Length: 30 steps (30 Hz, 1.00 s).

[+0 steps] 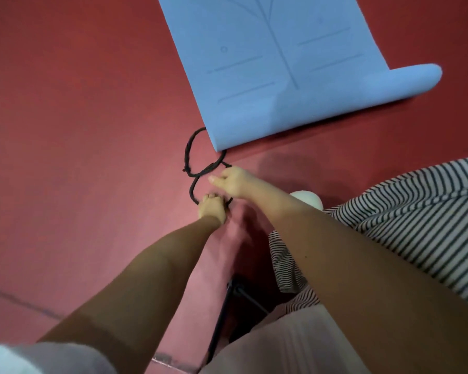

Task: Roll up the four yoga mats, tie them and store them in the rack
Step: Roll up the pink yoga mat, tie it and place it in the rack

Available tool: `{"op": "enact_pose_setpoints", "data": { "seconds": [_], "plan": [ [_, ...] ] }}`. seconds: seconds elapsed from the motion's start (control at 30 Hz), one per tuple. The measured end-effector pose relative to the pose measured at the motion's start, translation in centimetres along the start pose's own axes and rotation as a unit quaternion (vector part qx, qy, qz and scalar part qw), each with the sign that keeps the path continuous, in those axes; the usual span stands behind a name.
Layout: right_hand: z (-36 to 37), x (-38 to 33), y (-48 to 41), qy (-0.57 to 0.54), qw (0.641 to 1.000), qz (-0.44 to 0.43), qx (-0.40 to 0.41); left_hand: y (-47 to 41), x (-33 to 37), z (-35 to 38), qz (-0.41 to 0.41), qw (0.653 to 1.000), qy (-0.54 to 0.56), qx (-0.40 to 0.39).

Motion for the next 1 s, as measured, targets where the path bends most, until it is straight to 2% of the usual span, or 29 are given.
{"op": "enact_pose_setpoints", "data": {
  "seconds": [0.1,0.17,0.27,0.37,0.5,0.67,0.8,0.9,1.0],
  "plan": [
    [-0.7,-0.2,0.3,0.018,1.0,-0.01,0.006,0.5,1.5,-1.7,0.046,0.998,-0.049,0.017],
    [-0.7,0.0,0.6,0.023,1.0,-0.005,0.01,0.5,1.2,-1.7,0.049,0.996,-0.078,-0.01],
    [-0.4,0.3,0.8,0.028,1.0,0.002,0.008,0.7,-0.7,-0.2,0.01,0.992,-0.104,-0.074],
    [-0.3,0.4,1.6,0.024,1.0,-0.008,-0.007,1.1,-1.6,1.3,-0.011,0.992,-0.105,-0.066],
    [-0.6,0.2,1.9,0.043,0.999,-0.022,-0.007,2.0,-1.9,2.5,-0.007,0.997,-0.072,-0.02],
    [-1.1,0.6,1.5,0.091,0.996,-0.005,0.009,2.9,0.3,-1.4,0.032,0.993,0.099,0.058],
    [-2.0,0.2,1.7,0.096,0.994,-0.017,0.042,5.5,1.3,-7.6,0.08,0.955,0.247,0.146],
    [-3.8,-0.5,2.8,0.125,0.988,-0.029,0.091,8.5,2.4,-12.5,0.18,0.9,0.348,0.191],
    [-5.0,-1.8,3.6,0.04,0.99,-0.063,0.118,11.2,3.4,-16.4,0.23,0.855,0.413,0.215]
  ]
}}
Point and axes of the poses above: each hand's wrist, its own y-axis away from the middle knuckle, its own z-axis out of the palm, x = y × z, the point moved 10 cm from there along -y, towards the middle knuckle, and after that the axes turned 4 degrees about y, right-handed, at the moved point
